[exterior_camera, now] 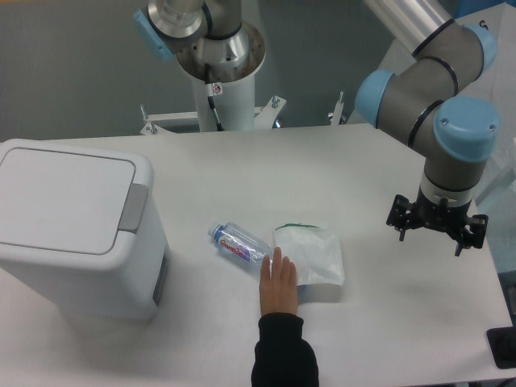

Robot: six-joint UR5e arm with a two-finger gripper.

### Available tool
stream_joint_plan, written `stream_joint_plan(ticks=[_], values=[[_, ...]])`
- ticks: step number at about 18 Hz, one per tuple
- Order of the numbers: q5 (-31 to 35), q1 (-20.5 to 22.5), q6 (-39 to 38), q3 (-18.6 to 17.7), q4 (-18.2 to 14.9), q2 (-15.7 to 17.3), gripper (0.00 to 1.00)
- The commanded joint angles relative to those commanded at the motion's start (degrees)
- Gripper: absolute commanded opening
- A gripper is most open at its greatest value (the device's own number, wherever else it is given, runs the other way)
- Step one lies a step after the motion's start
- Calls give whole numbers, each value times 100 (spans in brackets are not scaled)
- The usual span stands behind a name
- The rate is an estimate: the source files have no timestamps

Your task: Open the trash can

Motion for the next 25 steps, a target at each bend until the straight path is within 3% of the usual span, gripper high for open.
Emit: stream_joint_plan(ticks=[9,13,16,19,25], values=[[-9,0,-26,-9,-17,0,100],[-210,-9,-88,-9,-202,35,100],[-658,9,-158,-9,-491,307,100],[-1018,-26,-675,-35,-606,387,100],[-1168,-553,-1694,-176,-642,624,100]])
